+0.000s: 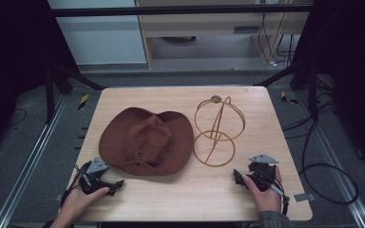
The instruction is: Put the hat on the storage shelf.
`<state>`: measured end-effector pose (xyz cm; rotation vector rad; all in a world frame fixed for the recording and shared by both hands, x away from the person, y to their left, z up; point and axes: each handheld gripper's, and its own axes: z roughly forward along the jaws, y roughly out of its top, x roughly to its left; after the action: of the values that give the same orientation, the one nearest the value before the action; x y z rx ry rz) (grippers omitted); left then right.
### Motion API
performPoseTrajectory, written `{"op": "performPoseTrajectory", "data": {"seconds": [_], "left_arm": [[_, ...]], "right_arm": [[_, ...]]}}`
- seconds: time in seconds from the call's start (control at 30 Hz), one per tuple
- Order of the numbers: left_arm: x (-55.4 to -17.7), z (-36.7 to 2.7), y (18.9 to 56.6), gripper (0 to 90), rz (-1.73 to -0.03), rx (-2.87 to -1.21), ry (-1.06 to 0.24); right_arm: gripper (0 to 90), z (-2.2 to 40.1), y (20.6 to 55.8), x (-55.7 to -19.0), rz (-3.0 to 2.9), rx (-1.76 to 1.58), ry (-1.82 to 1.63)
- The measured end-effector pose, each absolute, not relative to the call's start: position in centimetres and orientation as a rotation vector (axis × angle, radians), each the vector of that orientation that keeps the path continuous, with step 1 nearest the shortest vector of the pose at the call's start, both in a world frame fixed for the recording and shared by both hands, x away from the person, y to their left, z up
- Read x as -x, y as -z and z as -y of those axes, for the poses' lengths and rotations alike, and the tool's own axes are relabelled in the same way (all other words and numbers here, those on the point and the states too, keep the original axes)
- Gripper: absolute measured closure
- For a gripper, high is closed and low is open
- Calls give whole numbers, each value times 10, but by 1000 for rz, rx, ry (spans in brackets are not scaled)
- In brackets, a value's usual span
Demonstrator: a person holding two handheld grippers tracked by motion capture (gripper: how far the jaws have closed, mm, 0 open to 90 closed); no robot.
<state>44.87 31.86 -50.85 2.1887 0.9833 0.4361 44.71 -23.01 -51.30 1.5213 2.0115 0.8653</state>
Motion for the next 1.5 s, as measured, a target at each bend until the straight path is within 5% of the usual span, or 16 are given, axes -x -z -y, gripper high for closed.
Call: {"op": "performPoseTrajectory", "data": {"seconds": [0.7,1.5], "left_arm": [[-427,-319,489,81,-876,-2182,-459],[-427,-326,437,62,-841,-2091,-501]], "right_arm": [[4,230,513,-447,-2011,-1521,-865],[4,230,513,-447,-2011,-1521,-865]]}}
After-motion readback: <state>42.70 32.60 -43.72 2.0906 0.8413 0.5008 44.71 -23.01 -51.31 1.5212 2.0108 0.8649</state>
